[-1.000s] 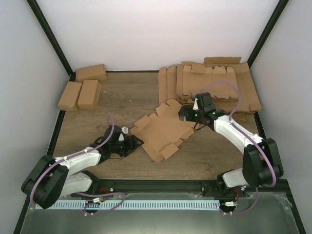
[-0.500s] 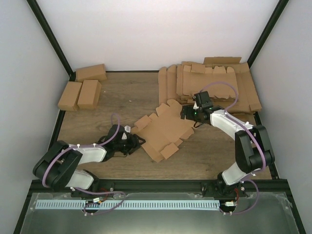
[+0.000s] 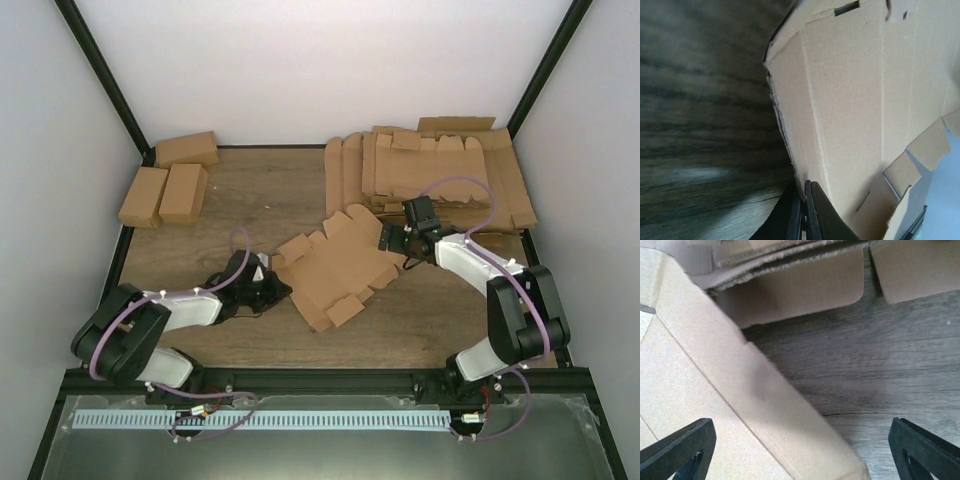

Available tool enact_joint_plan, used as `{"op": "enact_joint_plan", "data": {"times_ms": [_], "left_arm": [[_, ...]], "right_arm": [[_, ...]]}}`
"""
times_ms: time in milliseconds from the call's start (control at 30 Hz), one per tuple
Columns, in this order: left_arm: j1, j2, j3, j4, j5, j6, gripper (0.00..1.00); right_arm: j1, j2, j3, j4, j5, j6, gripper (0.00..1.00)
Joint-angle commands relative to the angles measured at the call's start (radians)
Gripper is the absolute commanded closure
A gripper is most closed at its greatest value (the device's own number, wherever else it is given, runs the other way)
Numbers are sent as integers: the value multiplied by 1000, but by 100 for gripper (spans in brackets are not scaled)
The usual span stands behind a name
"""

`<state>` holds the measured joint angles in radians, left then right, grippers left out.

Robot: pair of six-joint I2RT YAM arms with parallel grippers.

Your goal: Fold the paper box

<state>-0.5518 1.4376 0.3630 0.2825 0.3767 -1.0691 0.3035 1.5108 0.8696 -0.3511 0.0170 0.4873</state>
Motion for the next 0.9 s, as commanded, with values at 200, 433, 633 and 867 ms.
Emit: {"op": "enact_joint_plan", "data": {"times_ms": [200,433,633,867], "left_arm": [[0,-199,148,-548,-17,331,96],[-3,-336,172,-778,147,464,96],[-5,-357,255,-893,152,521,96],[-50,-247,440,-1061,107,674,96]], "right_arm": [[-9,-93,34,-16,6,-15,2],[-9,-86,40,-38,-58,-27,2],[-4,-134,0,0,-265,-95,4],[77,-162,7,-1,-359,-165,5]]}}
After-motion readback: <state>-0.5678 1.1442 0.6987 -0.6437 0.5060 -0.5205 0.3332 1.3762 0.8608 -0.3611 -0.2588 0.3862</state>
